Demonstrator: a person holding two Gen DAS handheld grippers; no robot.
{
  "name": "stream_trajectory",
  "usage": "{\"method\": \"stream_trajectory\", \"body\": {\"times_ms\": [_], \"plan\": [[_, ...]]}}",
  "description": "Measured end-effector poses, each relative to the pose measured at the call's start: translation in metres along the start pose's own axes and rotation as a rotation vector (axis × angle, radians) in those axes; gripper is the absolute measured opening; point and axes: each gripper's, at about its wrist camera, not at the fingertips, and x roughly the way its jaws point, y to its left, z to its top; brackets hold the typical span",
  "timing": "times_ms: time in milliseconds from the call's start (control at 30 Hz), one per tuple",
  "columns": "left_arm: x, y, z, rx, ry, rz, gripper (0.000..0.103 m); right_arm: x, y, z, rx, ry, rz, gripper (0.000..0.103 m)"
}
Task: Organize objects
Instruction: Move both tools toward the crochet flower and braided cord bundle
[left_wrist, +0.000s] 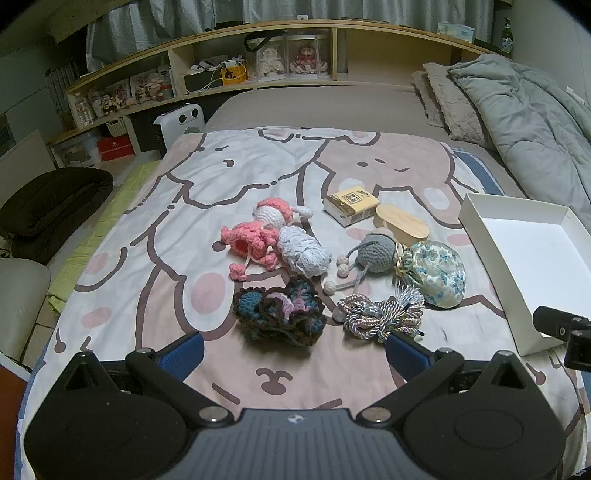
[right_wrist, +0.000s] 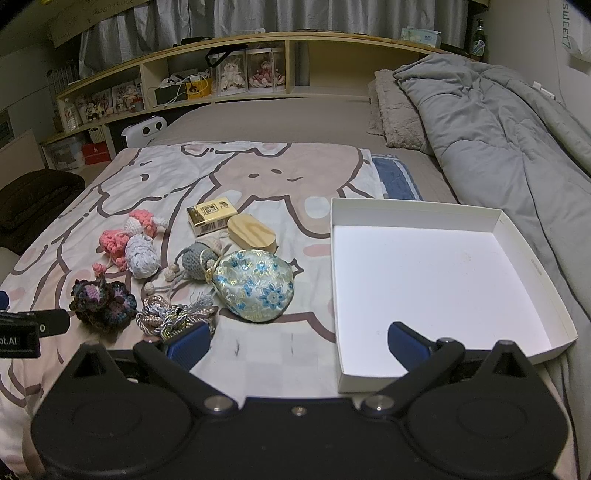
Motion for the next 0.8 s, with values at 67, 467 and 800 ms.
{"method": "stream_trajectory", "body": {"times_ms": [67, 467, 800], "plan": [[0.0000, -0.0003, -0.0001, 0.001, 0.000, 0.001, 0.103, 0.0001, 0.0001, -0.0001, 0.000, 0.000, 0.000, 0.103], [0.0004, -0.0013, -0.0017, -0.004, 0.004, -0.004, 0.103, 0.0001, 0.0002, 0.0001, -0.001, 0.001, -0.001, 0.103], [-0.0010, -0.0002, -0.0006, -0.003, 0.009, -0.006, 0.103, 0.0005, 0.0003, 0.0001, -0.001, 0.002, -0.001, 0.103]]}}
